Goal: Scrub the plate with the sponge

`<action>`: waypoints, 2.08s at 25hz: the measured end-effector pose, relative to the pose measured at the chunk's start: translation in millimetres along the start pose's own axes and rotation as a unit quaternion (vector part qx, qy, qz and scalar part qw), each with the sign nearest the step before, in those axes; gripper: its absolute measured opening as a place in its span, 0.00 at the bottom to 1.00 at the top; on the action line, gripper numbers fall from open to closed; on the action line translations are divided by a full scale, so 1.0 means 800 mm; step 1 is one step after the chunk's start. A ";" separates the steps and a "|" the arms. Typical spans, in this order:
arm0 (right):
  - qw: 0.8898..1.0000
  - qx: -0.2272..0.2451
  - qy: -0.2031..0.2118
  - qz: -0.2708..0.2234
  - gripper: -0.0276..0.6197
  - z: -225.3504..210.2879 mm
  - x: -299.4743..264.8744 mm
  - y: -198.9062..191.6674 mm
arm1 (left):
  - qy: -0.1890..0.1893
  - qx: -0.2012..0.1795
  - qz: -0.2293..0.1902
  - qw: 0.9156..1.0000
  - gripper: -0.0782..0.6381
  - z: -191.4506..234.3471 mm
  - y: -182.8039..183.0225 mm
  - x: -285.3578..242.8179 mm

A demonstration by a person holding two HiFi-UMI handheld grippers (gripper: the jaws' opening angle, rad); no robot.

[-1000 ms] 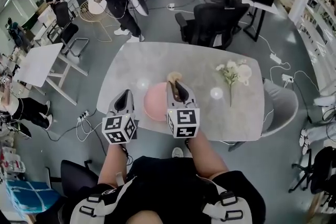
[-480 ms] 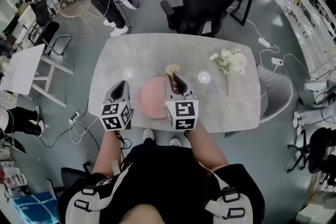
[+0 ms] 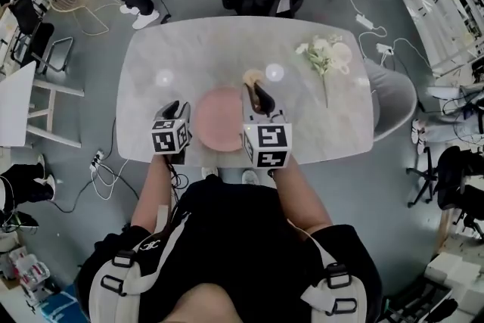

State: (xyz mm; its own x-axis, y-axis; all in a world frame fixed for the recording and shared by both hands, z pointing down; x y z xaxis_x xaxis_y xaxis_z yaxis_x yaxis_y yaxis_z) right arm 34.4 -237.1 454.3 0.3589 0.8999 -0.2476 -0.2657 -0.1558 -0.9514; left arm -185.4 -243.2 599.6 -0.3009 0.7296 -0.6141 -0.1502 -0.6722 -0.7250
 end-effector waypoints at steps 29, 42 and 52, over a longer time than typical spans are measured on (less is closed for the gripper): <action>0.996 -0.003 -0.065 0.060 0.13 -0.011 0.024 -0.044 | -0.031 0.263 0.213 0.940 0.13 0.058 -0.164 -0.109; 0.998 -0.010 -0.031 0.046 0.12 0.001 0.022 -0.042 | -0.103 0.198 0.114 0.968 0.14 -0.028 -0.023 -0.057; 0.997 0.032 0.041 0.064 0.12 0.042 -0.022 -0.039 | -0.201 0.116 0.099 0.968 0.13 -0.150 0.012 -0.016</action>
State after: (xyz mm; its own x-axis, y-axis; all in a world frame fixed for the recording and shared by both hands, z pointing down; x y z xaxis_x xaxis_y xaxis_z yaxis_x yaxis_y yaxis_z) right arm 6.3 -234.4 494.5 0.3902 0.8372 -0.3831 -0.3692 -0.2389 -0.8981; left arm -69.7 -243.8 563.4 -0.6804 0.5064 -0.5297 -0.2454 -0.8386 -0.4864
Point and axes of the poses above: the fingertips, and each gripper's own axes: x backward along the fingers, z to its left, y out of its top, the point moved 3 cm from there along x, backward along the fingers, and after that the axes turned 14 degrees about x, right-handed, at the moved point
